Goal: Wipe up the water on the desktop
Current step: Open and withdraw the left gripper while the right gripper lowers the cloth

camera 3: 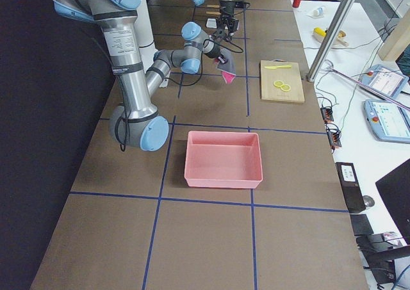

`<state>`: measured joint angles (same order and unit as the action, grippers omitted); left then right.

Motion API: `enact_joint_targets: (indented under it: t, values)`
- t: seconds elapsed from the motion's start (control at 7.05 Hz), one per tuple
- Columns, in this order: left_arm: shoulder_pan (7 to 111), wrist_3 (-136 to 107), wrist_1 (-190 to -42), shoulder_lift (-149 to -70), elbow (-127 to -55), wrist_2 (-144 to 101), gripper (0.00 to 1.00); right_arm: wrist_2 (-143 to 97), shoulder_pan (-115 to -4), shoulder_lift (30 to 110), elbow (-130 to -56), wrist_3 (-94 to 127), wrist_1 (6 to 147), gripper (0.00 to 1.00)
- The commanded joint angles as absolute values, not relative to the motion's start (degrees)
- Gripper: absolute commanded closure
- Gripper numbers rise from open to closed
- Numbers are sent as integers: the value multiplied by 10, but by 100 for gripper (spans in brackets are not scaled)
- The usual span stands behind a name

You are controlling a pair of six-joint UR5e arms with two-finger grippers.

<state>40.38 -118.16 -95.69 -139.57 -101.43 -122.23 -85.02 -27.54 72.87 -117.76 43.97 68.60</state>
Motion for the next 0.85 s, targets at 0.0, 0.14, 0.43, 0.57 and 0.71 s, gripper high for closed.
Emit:
enact_joint_targets:
  t: [0.0, 0.14, 0.43, 0.57, 0.71]
  values:
    - [440, -1120, -957, -1321, -1070, -1223, 0, -872, -261, 716, -1222, 449, 906, 100]
    - [455, -1069, -956, -1279, -1093, -1224, 0, -941, -255, 713, -1211, 480, 937, 100]
    - [485, -986, -955, -1232, -1101, -1226, 0, -1051, -256, 666, -1125, 538, 947, 100]
    - [488, -984, -954, -1231, -1100, -1224, 0, -1088, -260, 640, -1091, 557, 947, 100]
    - [488, -983, -954, -1227, -1104, -1224, 0, -1111, -267, 603, -1042, 561, 946, 100]
